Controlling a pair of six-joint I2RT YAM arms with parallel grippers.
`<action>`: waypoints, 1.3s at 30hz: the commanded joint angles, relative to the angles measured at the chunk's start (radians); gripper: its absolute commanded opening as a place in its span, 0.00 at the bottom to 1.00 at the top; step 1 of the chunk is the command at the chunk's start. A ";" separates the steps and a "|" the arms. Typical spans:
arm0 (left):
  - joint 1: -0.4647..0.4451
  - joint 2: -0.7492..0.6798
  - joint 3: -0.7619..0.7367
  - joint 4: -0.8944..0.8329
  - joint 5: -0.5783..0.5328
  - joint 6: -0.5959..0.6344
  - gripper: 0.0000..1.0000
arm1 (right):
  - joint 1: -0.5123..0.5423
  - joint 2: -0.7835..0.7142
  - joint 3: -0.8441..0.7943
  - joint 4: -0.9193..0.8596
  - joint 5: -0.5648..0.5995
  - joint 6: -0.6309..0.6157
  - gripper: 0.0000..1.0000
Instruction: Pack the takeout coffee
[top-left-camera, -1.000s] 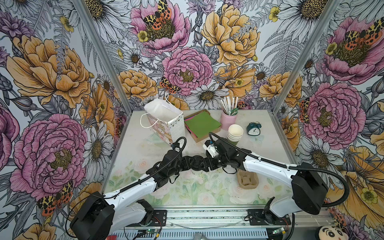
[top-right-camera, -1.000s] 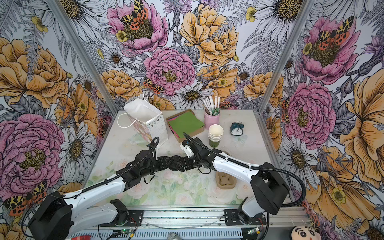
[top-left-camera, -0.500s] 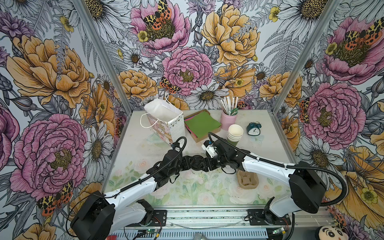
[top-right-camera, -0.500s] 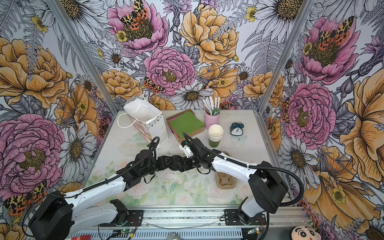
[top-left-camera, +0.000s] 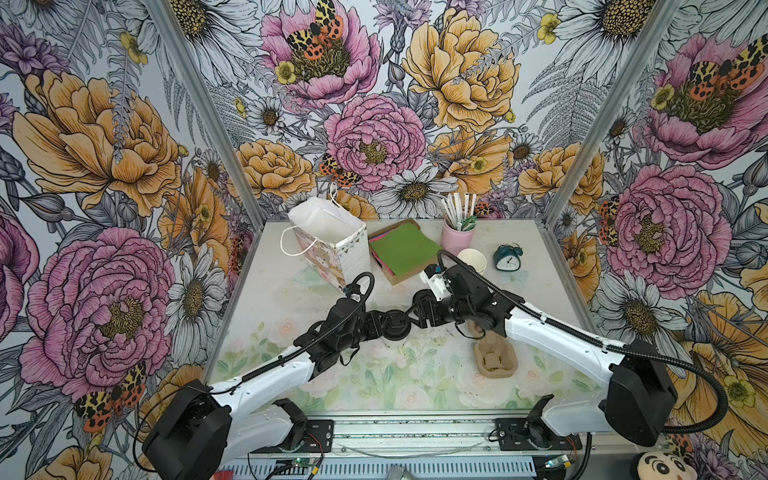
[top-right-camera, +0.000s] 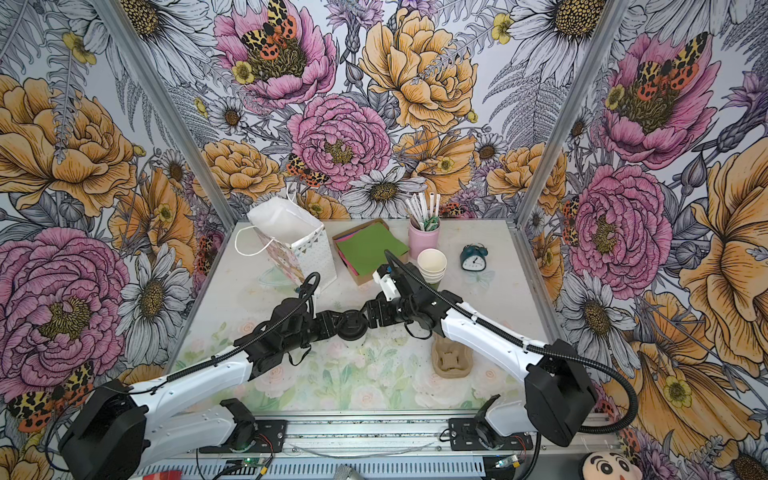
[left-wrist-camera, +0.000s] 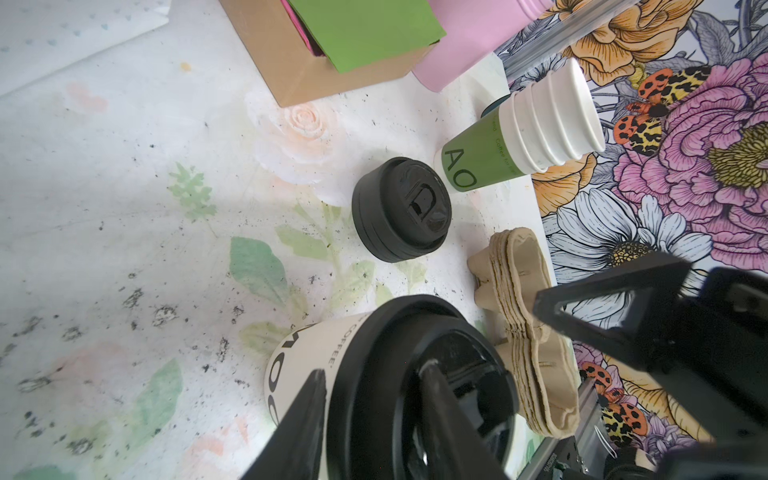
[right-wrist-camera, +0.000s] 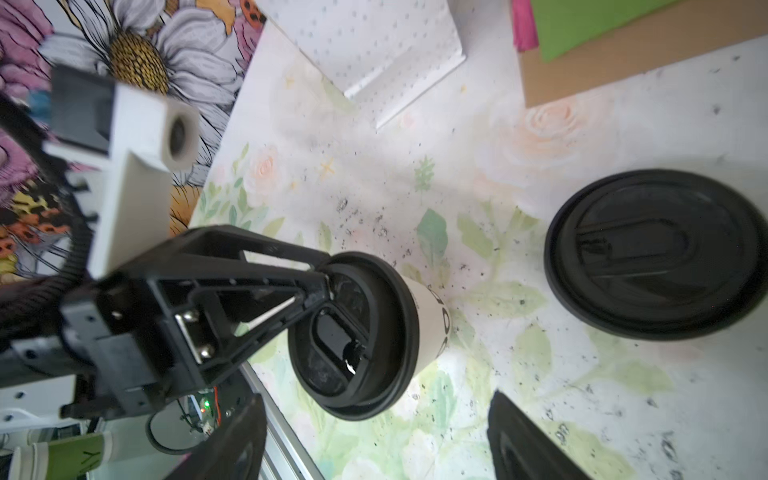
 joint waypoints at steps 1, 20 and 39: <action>-0.011 0.051 -0.039 -0.235 -0.032 0.041 0.39 | -0.022 0.012 0.049 0.001 -0.003 0.021 0.79; -0.020 0.067 -0.029 -0.239 -0.036 0.049 0.39 | -0.027 0.269 0.085 0.001 -0.094 0.005 0.58; -0.020 0.076 -0.048 -0.239 -0.045 0.037 0.39 | -0.027 0.293 -0.152 0.045 -0.051 0.049 0.46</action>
